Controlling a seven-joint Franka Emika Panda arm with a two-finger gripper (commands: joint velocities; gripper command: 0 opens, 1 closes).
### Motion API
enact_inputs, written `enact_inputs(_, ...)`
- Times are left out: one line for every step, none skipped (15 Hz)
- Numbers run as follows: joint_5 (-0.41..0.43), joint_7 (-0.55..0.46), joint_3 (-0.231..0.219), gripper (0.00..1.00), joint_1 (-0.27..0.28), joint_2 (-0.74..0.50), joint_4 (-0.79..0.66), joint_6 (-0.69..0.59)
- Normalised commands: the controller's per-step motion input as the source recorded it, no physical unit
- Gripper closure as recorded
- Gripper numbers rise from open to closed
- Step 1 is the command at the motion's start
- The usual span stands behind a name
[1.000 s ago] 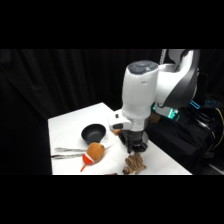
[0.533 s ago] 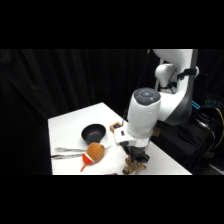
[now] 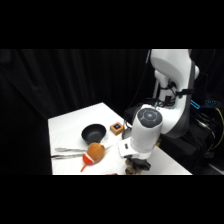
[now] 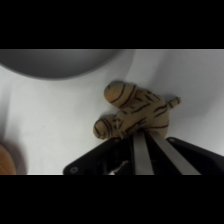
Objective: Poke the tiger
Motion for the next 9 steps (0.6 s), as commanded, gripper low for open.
enact_inputs(-0.062,0.08,-0.072,0.95,0.104,0.21,0.10,0.07)
enact_inputs(-0.023,0.07,-0.052,0.96,0.073,0.14,0.07,-0.01)
enact_inputs(-0.004,0.06,-0.042,0.96,0.057,0.04,0.01,-0.09)
enact_inputs(0.018,0.03,-0.017,0.96,0.031,-0.03,-0.02,-0.11)
enact_inputs(0.059,0.02,0.010,0.96,0.000,-0.19,-0.09,-0.22)
enact_inputs(0.074,0.01,0.025,0.96,-0.013,-0.28,-0.13,-0.30)
enact_inputs(0.085,0.02,0.036,0.95,-0.026,-0.39,-0.16,-0.36)
enact_inputs(0.093,0.01,0.052,0.96,-0.050,-0.45,-0.18,-0.37)
enact_inputs(0.102,-0.01,0.070,0.95,-0.079,-0.49,-0.18,-0.37)
